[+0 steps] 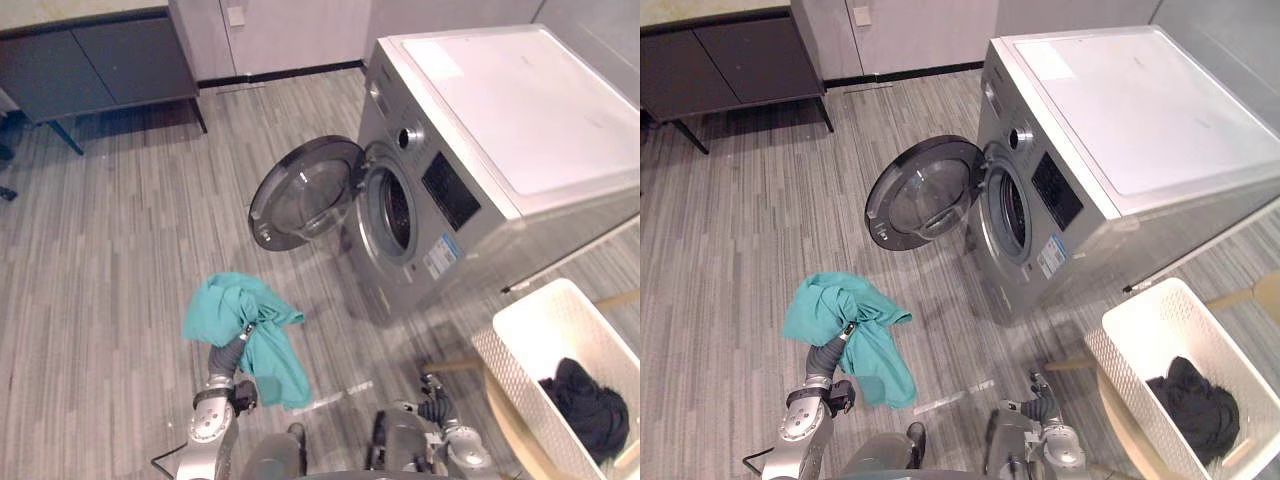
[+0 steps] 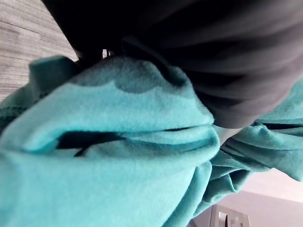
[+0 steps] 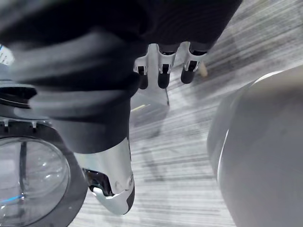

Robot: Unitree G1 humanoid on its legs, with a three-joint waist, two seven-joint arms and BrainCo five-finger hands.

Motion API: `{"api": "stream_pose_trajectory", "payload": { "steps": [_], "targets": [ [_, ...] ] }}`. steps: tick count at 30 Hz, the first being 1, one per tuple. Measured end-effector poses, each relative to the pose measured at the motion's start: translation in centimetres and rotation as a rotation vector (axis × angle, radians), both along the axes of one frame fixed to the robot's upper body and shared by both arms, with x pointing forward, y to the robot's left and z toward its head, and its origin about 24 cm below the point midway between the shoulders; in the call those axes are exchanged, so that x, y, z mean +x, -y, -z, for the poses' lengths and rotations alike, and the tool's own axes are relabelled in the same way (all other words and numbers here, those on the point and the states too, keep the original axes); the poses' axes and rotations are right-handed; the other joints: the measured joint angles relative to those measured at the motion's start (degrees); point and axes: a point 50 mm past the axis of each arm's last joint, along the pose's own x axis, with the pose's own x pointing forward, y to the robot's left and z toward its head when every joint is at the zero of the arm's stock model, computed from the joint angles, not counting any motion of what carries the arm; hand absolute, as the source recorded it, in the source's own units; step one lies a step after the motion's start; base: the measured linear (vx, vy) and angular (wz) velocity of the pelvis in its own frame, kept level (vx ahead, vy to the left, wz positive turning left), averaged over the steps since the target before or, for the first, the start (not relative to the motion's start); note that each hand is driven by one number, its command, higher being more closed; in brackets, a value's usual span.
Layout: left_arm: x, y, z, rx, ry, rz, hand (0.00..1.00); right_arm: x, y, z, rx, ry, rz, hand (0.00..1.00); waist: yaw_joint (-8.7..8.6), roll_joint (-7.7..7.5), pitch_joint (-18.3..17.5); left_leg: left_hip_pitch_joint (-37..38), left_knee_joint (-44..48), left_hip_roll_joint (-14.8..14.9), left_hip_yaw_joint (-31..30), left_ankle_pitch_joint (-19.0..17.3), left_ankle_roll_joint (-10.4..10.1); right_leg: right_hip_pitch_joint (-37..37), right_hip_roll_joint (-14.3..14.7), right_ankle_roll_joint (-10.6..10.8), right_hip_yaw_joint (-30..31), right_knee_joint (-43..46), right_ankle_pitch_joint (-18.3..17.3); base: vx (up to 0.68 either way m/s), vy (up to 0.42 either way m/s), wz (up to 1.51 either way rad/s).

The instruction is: Pick up the laundry basket with both hands and put the clothes into the washing machine.

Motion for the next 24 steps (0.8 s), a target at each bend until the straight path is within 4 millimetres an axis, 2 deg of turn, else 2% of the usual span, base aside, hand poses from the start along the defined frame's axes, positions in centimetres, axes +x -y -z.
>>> {"api": "stream_pose_trajectory", "payload": {
  "steps": [1,2,3,4,5,6,7,8,9,11,12,14,15,16,17,18,19,20,23,24],
  "targets": [
    [0.5,0.4,-0.3,-0.005,0.017,0.013,1.0,0.1,0.1,0.0,-0.006,0.002,0.004,0.0,-0.75,0.0,0.0,1.7,-0.8,-0.4,-1.7,0.0,-0.5,-1.1,0.7,-0.3,-2.3,-5.6,0.2,0.51,-0.057,0.84],
    [1.0,1.3,-0.6,-0.01,0.034,0.037,1.0,0.0,0.2,0.0,-0.015,0.001,0.014,0.0,-1.7,-0.74,-0.5,3.4,-1.1,-0.7,-3.2,-1.3,-1.4,-1.5,1.3,-1.3,-3.0,-10.1,0.9,0.62,-0.077,0.88],
    [1.1,1.5,-0.7,-0.015,0.038,0.043,1.0,-0.4,0.2,0.1,-0.016,-0.008,0.018,0.0,-2.01,-0.71,-0.5,4.4,-1.0,-0.8,-3.3,-2.0,-2.2,-1.3,1.3,-2.3,-3.5,-11.9,1.7,0.59,-0.091,0.93],
    [1.3,2.2,-0.7,-0.033,0.039,0.058,1.0,-0.7,0.2,0.2,-0.013,-0.013,0.019,0.0,-2.41,-0.22,-0.3,5.5,3.0,-0.5,-2.4,-3.7,-4.7,1.0,1.2,-7.0,-4.9,-14.0,4.7,0.64,-0.102,0.55],
    [1.3,2.9,-0.8,-0.064,0.044,0.053,1.0,-0.2,0.2,-0.2,-0.012,0.005,0.012,0.0,-2.41,1.85,0.4,3.4,12.8,1.7,0.9,-3.5,-5.7,4.8,3.2,-7.0,-6.2,-15.4,4.3,0.66,-0.106,0.34],
    [1.3,3.2,-0.8,-0.076,0.047,0.052,1.0,0.0,0.0,-0.4,-0.011,0.023,0.003,0.0,-2.31,2.55,0.5,1.4,19.3,3.1,3.0,-2.2,-7.2,7.2,4.4,-7.5,-6.3,-17.0,4.0,0.69,-0.122,-0.3],
    [1.3,3.6,-0.9,-0.091,0.052,0.055,1.0,0.5,-0.4,-1.1,-0.003,0.063,-0.018,0.0,-1.72,3.3,0.5,-4.2,35.0,7.2,5.6,3.5,-7.0,13.1,7.5,-8.4,-4.9,-21.6,3.4,0.65,-0.11,-0.69],
    [1.4,3.9,-1.3,-0.089,0.068,0.076,1.0,1.1,-0.8,-1.6,0.009,0.098,-0.019,0.0,-0.71,3.05,0.5,-7.0,43.1,10.1,8.3,3.0,-6.3,16.8,9.4,-8.5,-2.4,-24.2,3.3,0.64,-0.095,-0.84],
    [1.5,4.2,-1.5,-0.089,0.078,0.092,1.0,1.3,-0.9,-1.9,0.015,0.115,-0.018,0.0,-0.33,2.75,0.5,-8.4,45.2,11.0,9.2,2.7,-5.8,18.5,9.9,-8.6,-1.1,-25.1,3.3,0.7,-0.036,-1.04],
    [1.6,4.9,-1.8,-0.091,0.092,0.142,1.0,1.8,-1.0,-2.3,0.016,0.141,-0.019,0.0,-0.14,1.95,0.4,-11.7,45.2,12.3,11.5,1.7,-4.3,23.1,10.0,-8.6,3.4,-28.2,3.3,0.61,0.036,-0.91],
    [1.6,5.4,-1.9,-0.089,0.094,0.162,1.0,2.0,-1.0,-2.4,0.015,0.144,-0.021,0.0,0.0,1.73,0.5,-13.6,41.9,12.5,11.8,1.1,-3.4,25.2,9.7,-8.6,6.2,-29.7,3.3,0.48,0.138,-1.15],
    [1.6,5.9,-1.9,-0.08,0.097,0.197,1.0,2.7,-0.9,-2.6,0.013,0.151,-0.022,0.0,0.06,1.71,0.6,-16.4,33.9,11.8,10.5,0.8,-2.9,27.3,9.2,-8.5,10.0,-30.6,3.2,0.45,0.204,-1.19],
    [1.7,6.3,-1.8,-0.073,0.094,0.218,1.0,2.7,-1.0,-2.3,0.015,0.141,-0.022,0.0,0.18,1.54,0.7,-18.1,27.8,9.9,7.1,0.9,-3.1,28.3,8.3,-7.8,12.1,-30.4,2.9,0.43,0.297,-1.08],
    [1.9,6.9,-1.9,-0.067,0.094,0.24,1.0,2.4,-1.0,-1.9,0.019,0.118,-0.013,0.0,0.83,1.07,0.8,-18.4,17.2,6.3,1.4,3.0,-5.2,28.9,6.7,-4.5,14.4,-28.5,1.0,0.43,0.32,-1.09],
    [1.9,7.1,-1.9,-0.07,0.096,0.247,1.0,2.3,-0.8,-1.8,0.011,0.111,-0.01,0.0,1.01,1.4,0.6,-17.4,11.7,5.6,-1.4,6.0,-6.3,29.0,6.5,-2.8,15.4,-27.4,0.0,0.46,0.381,-1.28],
    [1.7,7.8,-1.8,-0.083,0.092,0.261,1.0,1.7,-0.2,-1.3,-0.003,0.082,-0.004,0.0,1.32,3.91,-0.1,-16.1,3.5,6.4,-8.0,16.1,-9.6,29.2,8.2,0.5,18.0,-25.5,-2.8,0.41,0.379,-1.17],
    [2.2,7.0,-1.2,-0.034,0.063,0.276,1.0,2.0,-1.3,-0.6,0.031,0.045,0.0,0.0,0.92,1.11,-0.3,-16.3,7.3,4.5,-5.7,13.7,-7.7,28.5,5.9,0.9,22.5,-24.5,-3.5,0.43,0.396,-1.26],
    [2.5,6.5,-1.1,-0.016,0.058,0.27,1.0,2.3,-1.7,-0.7,0.039,0.055,-0.004,0.0,0.74,1.07,-0.4,-16.0,7.6,4.6,-4.8,12.4,-7.2,27.9,5.9,2.4,24.8,-25.5,-2.3,0.28,0.272,-0.8],
    [2.0,6.4,-0.5,-0.018,0.028,0.265,1.0,2.5,-1.9,-0.7,0.037,0.055,-0.011,0.0,0.62,0.94,-0.3,-12.3,7.8,5.8,1.4,11.0,-4.9,26.0,6.4,2.7,29.2,-29.6,0.7,0.16,0.196,-1.13],
    [1.9,6.2,-0.2,-0.015,0.016,0.261,1.0,2.5,-1.8,-0.7,0.035,0.052,-0.011,0.0,0.43,0.94,-0.3,-11.3,7.5,5.9,2.4,10.9,-4.9,25.8,6.6,2.7,29.6,-30.7,1.4,0.05,0.12,-0.91]
  ]
}}
